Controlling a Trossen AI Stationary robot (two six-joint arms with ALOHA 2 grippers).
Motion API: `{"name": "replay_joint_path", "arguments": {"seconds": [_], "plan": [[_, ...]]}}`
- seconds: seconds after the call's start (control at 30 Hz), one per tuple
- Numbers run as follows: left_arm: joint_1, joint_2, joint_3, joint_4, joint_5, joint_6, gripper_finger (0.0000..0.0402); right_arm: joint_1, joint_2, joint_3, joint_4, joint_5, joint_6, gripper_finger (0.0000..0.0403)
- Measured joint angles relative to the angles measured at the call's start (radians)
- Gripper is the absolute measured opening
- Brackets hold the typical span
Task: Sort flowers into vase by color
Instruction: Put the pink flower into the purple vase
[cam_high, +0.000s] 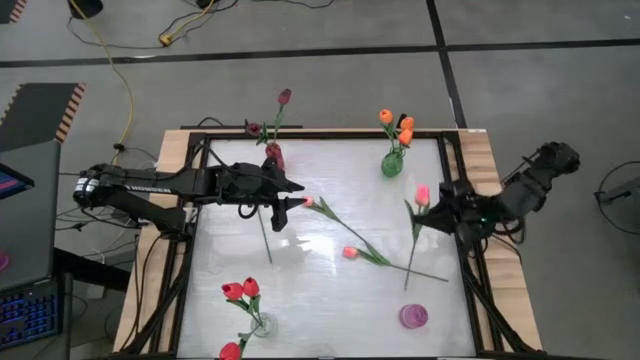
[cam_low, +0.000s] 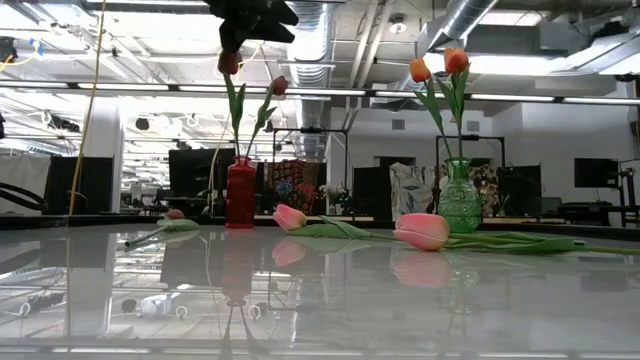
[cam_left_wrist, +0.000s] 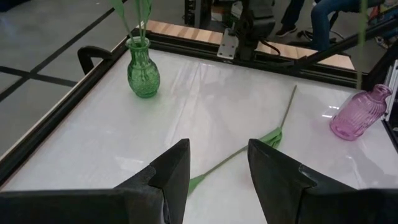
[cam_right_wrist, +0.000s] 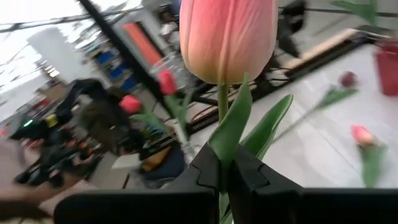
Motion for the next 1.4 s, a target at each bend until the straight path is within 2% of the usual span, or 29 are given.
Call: {"name": "replay_joint_path", "arguments": {"seconds": [0.33,0.43,0.67,1.0,1.4], "plan": [[0.0,0.0,0.0,0.0,0.0,-0.003,0.0149,0.223,0.018,0.0,0.034,0.082,-0.084,0.004],[0.0,0.0,0.0,0.0,0.0,-0.016,0.0149,0.283,0.038,0.0,0.079,0.115,-0.115,0.004],[0.0,0.0,0.0,0.0,0.0,-0.046,0.0149,0.404,0.059,0.0,0.193,0.12,-0.222,0.004],[0.0,0.0,0.0,0.0,0.0,-0.049,0.0149,0.473,0.093,0.0,0.173,0.201,-0.256,0.004],[0.0,0.0,0.0,0.0,0.0,-0.049,0.0149,0.481,0.113,0.0,0.169,0.198,-0.259,0.004]]}}
